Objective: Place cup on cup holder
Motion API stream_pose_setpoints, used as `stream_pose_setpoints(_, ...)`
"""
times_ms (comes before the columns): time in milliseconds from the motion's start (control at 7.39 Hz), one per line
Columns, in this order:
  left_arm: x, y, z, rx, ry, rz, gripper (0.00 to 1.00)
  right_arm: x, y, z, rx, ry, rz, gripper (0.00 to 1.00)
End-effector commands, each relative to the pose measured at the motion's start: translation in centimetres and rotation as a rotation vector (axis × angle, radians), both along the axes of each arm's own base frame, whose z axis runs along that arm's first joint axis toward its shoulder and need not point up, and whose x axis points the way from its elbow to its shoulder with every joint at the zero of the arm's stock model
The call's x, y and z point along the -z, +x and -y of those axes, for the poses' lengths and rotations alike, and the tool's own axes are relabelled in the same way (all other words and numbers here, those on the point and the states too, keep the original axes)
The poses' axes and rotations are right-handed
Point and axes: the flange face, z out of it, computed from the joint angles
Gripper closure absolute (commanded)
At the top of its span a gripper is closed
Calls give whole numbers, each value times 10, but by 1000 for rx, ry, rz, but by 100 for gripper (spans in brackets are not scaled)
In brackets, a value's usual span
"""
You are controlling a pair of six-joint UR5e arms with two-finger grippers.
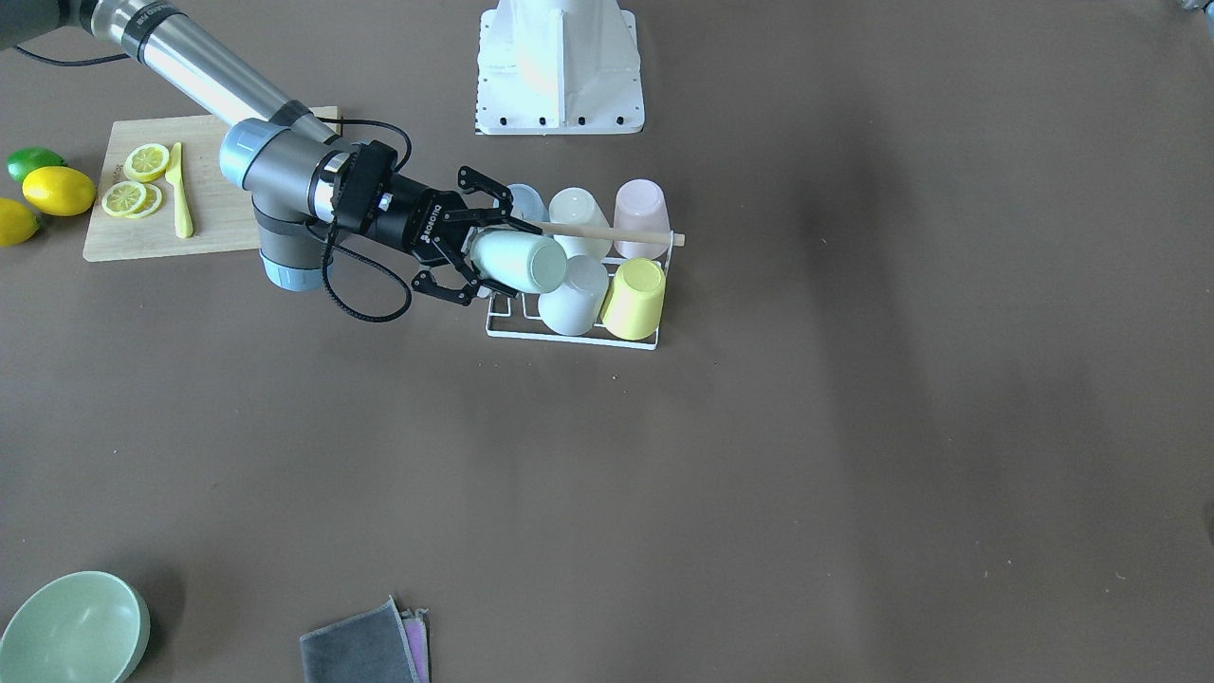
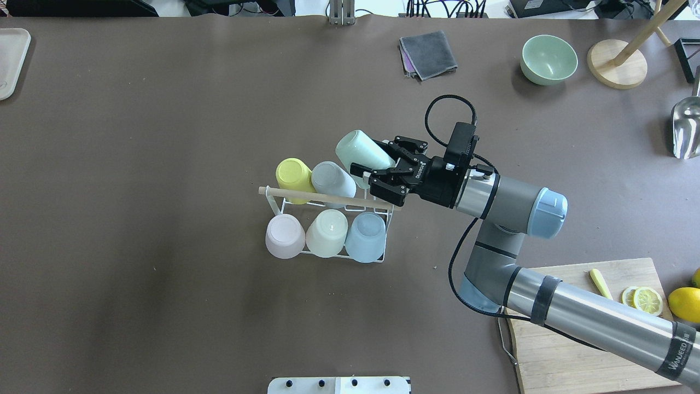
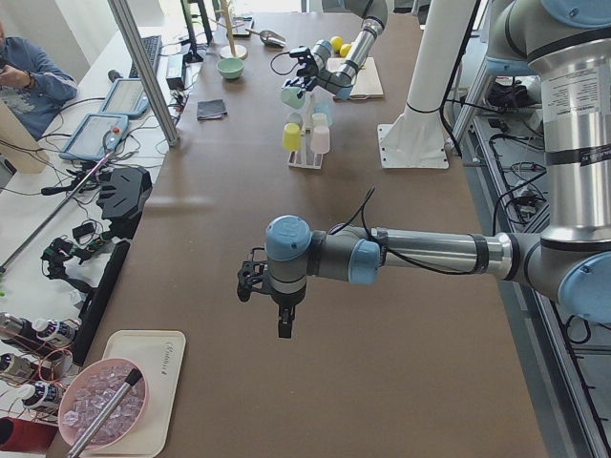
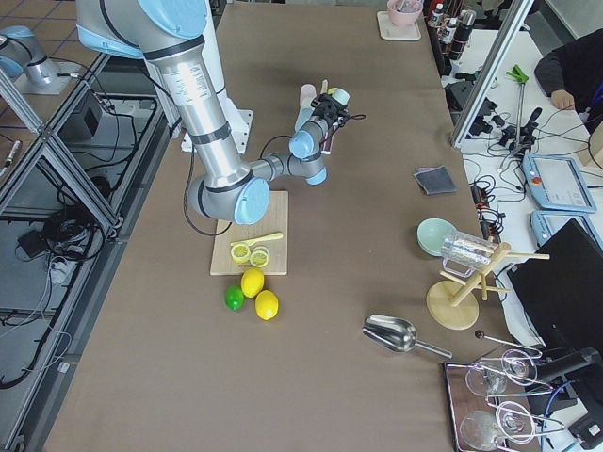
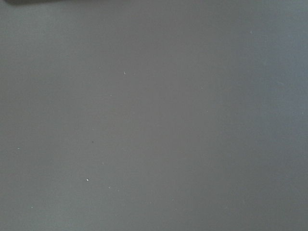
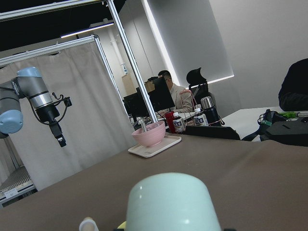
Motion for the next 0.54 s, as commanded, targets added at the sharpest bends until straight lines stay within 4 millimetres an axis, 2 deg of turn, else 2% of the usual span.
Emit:
stream_pose_setpoints(0, 1, 0, 0, 0, 3, -1, 1, -2, 1, -1, 1, 6, 10, 100)
stream_pose_setpoints(271, 2, 0, 1, 0, 6, -1, 1, -2, 1, -1, -1, 5, 11, 100)
stream_pose_setpoints(406, 4, 0, 2, 0, 9, -1, 1, -2, 1, -1, -1, 5, 12, 91)
